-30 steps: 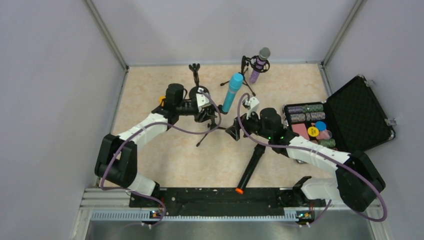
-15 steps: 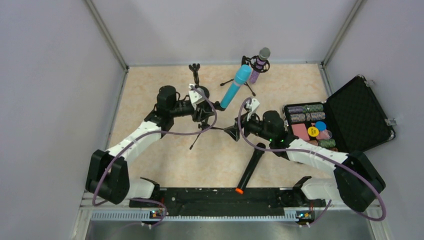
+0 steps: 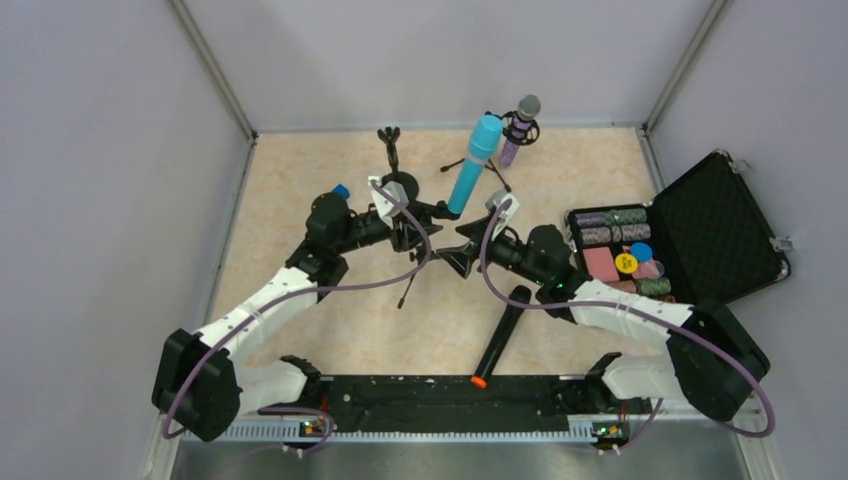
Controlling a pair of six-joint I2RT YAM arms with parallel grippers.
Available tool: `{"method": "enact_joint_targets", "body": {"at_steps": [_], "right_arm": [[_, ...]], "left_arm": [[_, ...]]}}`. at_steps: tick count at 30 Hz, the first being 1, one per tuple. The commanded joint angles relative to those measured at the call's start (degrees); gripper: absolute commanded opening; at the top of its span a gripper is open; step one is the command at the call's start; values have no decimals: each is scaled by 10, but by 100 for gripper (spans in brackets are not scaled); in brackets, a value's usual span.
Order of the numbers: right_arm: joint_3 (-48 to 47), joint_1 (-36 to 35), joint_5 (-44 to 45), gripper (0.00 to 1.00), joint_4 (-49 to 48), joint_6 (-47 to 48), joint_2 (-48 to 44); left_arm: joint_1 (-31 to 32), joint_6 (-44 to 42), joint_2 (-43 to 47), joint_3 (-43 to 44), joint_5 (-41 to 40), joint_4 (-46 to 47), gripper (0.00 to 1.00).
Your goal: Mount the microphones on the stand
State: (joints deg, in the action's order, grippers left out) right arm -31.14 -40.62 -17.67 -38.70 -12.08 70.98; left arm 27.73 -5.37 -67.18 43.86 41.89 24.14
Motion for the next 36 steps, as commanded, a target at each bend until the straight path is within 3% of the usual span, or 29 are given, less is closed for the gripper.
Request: {"method": "enact_joint_targets", "body": {"at_steps": [1,10,18,23,28,33,36], "right_arm": [[-23,-21,-14,73,-73,-28,13],[-30,-48,23,69,-115,-33,62],[-27,-62,78,53,-130,-12,88],[-36,-67,102,36,-110,4,99],[-37,-70,123,0,-95,19,101],[-40,-76,146,0,-74,31,98],[-45,-80,167,0,-52,41,97]], "left_arm": [[36,35,35,-4,-62,125,0],[94,98,42,-29,-152,232,0],[107,153,51,-39,-193,298,0],[113,160,58,-36,-204,293,0],[114,161,68,-31,-219,267,0],[115,155,80,-20,-248,225,0],[115,164,87,10,-289,146,0]]}}
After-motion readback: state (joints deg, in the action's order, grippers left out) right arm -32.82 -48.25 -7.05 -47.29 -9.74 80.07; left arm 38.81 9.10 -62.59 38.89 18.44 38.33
